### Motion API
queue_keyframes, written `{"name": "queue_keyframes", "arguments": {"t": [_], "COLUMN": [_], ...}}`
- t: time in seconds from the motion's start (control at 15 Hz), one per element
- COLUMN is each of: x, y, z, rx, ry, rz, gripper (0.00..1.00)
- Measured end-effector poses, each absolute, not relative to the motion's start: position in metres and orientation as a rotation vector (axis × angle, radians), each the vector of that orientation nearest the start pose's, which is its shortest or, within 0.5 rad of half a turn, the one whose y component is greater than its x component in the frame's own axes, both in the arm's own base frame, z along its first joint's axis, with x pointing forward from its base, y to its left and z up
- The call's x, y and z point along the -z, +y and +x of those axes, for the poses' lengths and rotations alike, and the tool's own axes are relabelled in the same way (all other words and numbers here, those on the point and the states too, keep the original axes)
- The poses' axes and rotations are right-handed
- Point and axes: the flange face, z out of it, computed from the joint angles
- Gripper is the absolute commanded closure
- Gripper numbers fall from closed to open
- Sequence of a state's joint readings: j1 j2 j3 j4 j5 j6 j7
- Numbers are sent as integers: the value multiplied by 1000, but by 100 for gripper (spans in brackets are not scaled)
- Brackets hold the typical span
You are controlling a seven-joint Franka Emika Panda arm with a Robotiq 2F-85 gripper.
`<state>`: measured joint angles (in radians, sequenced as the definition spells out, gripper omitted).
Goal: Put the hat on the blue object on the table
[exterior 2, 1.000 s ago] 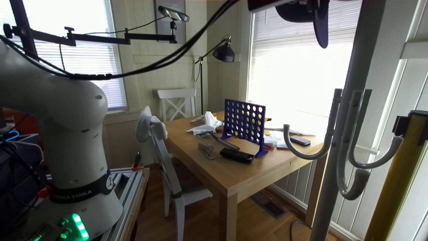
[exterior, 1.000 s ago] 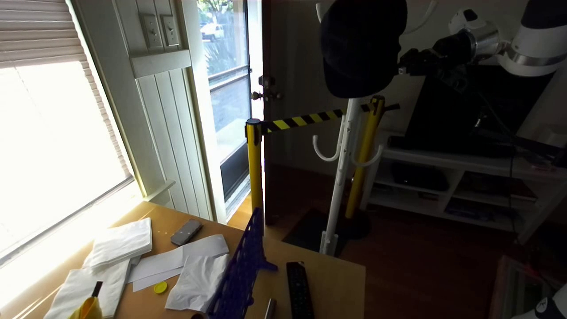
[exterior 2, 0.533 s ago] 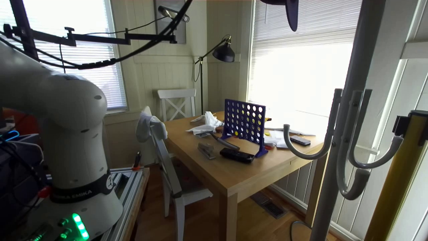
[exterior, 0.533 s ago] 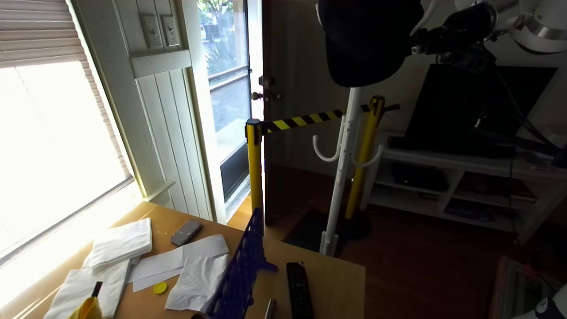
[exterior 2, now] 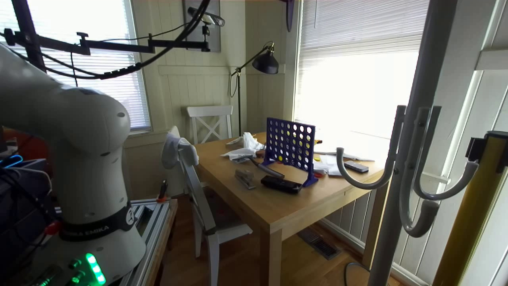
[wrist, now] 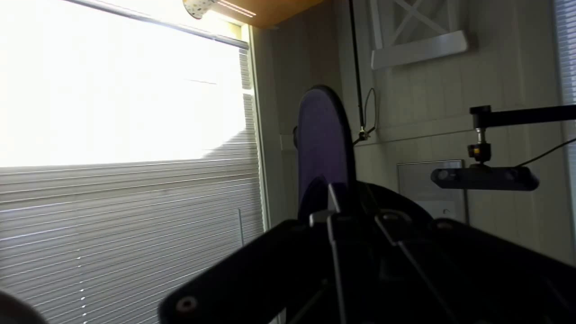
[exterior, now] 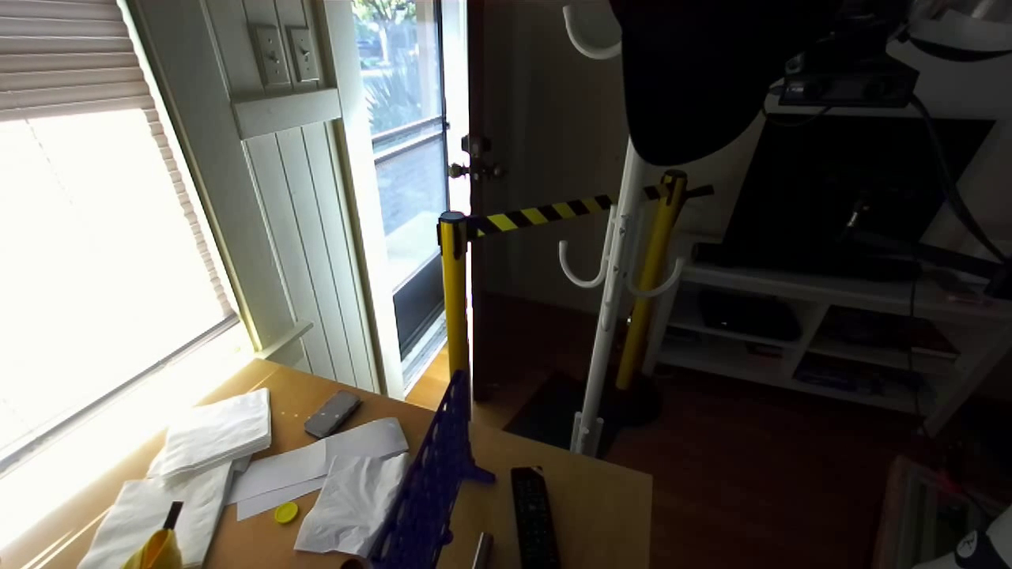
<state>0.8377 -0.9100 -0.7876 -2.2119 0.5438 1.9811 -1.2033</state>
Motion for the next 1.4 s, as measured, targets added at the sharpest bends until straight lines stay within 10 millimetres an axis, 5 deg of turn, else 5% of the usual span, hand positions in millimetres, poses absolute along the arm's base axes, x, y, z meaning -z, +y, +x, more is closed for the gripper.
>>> {"name": "queue_keyframes", "arguments": {"t": [0.27, 0.67, 1.07, 1.4], "x": [-632, -568, -513, -502], "y": [-21, 41, 54, 56], "z": [401, 420, 423, 421], "rx": [880, 503, 222, 188], "ry": [-1179, -1075, -1037, -1007], "rz": [-1612, -1541, -1601, -1607], "gripper": [99, 99, 94, 99]}}
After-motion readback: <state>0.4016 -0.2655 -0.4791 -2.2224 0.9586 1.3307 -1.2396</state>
